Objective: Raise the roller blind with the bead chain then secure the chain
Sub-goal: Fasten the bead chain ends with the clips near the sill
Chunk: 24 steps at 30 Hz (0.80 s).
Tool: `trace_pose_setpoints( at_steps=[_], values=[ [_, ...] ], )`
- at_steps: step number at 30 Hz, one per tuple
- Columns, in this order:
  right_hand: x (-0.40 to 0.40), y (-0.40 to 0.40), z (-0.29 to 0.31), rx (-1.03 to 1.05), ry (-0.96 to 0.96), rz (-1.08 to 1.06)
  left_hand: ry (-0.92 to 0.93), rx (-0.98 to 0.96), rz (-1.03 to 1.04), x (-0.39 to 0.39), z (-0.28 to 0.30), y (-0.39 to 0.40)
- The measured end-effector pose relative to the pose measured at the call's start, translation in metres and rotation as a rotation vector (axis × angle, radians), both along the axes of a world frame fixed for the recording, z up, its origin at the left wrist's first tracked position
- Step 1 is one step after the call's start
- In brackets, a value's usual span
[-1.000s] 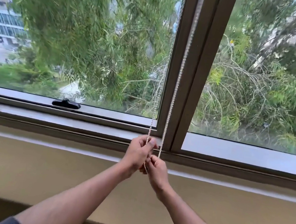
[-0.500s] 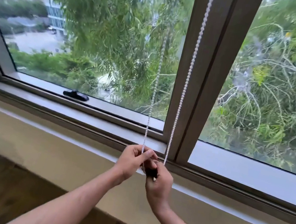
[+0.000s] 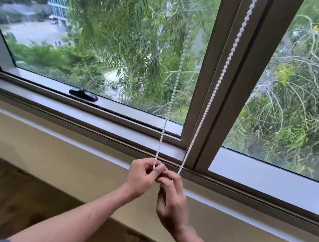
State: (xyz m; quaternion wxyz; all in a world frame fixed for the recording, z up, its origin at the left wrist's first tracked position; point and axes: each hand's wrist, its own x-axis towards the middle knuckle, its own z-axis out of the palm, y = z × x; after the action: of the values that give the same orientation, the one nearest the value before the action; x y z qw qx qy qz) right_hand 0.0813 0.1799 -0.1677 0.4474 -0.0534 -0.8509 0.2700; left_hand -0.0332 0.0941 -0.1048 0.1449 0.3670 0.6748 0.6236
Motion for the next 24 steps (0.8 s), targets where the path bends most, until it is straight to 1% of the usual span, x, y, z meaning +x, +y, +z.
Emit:
trace_pose_setpoints(
  at_steps=[3,7,10,12,13,15,18,21,24],
  values=[
    [0.001,0.002,-0.002,0.001,0.005,-0.078,0.06,-0.009,0.006,0.001,-0.007,-0.002],
    [0.003,0.001,-0.004,-0.073,0.04,-0.168,0.134,-0.033,-0.005,-0.005,-0.015,-0.012],
    [0.002,0.001,-0.002,-0.132,0.043,-0.254,0.201,-0.118,-0.045,-0.012,-0.019,-0.022],
    [-0.002,0.001,-0.003,-0.22,0.035,-0.33,0.209,-0.168,-0.053,-0.017,-0.02,-0.026],
    [-0.004,0.003,-0.003,-0.275,0.006,-0.359,0.179,-0.182,-0.053,-0.018,-0.02,-0.028],
    [-0.011,0.006,-0.005,-0.394,-0.11,-0.399,0.103,-0.216,-0.069,-0.02,-0.02,-0.03],
    [-0.023,0.012,-0.008,-0.572,-0.236,-0.387,0.153,-0.287,-0.124,-0.019,-0.02,-0.034],
    [-0.037,0.013,-0.014,-0.636,-0.321,-0.333,0.198,-0.298,-0.144,-0.018,-0.018,-0.037],
    [-0.048,0.015,-0.021,-0.657,-0.383,-0.37,0.197,-0.283,-0.119,-0.017,-0.02,-0.04]
  ],
)
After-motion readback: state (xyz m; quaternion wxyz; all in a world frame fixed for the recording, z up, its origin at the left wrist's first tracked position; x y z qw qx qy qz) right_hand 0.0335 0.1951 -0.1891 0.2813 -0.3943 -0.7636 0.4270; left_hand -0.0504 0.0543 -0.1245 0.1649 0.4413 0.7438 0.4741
